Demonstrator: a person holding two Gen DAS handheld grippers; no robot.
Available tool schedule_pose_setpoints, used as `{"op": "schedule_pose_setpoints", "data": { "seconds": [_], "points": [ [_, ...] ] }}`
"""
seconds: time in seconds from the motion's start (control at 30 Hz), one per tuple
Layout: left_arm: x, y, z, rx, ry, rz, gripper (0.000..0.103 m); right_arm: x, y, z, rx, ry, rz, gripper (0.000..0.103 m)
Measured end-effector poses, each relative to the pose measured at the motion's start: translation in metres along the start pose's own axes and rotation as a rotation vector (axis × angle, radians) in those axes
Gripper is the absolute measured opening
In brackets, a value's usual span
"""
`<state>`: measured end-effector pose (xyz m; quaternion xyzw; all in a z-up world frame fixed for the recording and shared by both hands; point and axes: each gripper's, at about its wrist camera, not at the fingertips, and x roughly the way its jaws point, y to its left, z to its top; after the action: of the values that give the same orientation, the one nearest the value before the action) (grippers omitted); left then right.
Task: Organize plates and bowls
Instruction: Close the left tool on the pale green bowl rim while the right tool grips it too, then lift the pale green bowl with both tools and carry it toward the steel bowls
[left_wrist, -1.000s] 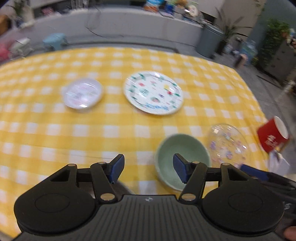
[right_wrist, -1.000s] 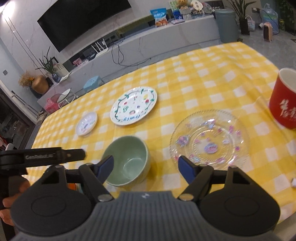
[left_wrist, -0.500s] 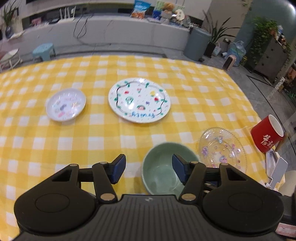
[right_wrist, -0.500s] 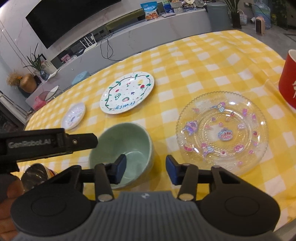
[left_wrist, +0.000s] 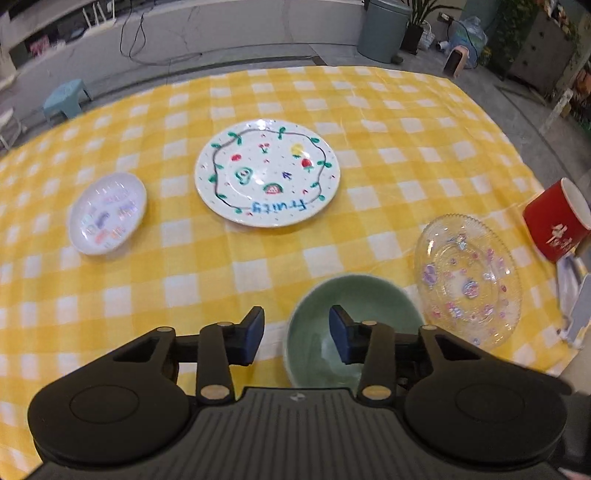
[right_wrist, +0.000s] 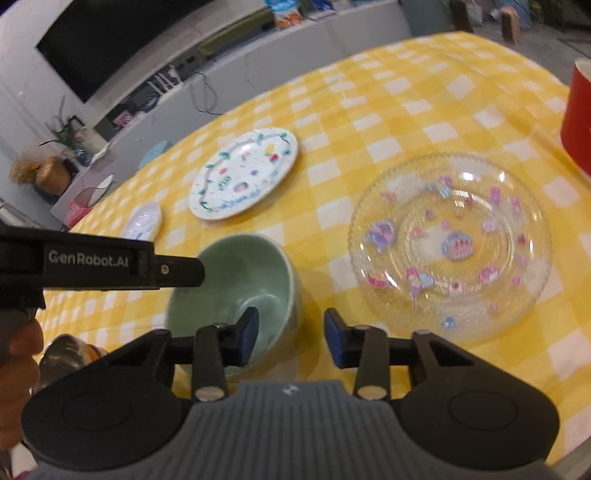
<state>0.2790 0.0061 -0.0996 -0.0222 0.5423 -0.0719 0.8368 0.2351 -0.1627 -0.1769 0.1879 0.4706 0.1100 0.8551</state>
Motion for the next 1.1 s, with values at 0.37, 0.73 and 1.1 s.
{"op": "schedule_pose_setpoints", "data": {
  "seconds": [0.37, 0.73, 1.1],
  "points": [
    [0.019, -0.009, -0.007, -0.005, 0.008, 0.086, 0.017, 0.005, -0.002, -0.004, 0.055, -0.023, 0.042, 0.022],
    [0.016, -0.015, -0.011, 0.034, -0.012, 0.094, 0.014, 0.003, -0.003, -0.006, 0.043, -0.055, 0.015, 0.018],
    [-0.007, -0.023, -0.014, 0.058, -0.080, 0.102, 0.012, -0.014, 0.000, -0.003, 0.018, -0.089, 0.010, 0.013]
  ]
}}
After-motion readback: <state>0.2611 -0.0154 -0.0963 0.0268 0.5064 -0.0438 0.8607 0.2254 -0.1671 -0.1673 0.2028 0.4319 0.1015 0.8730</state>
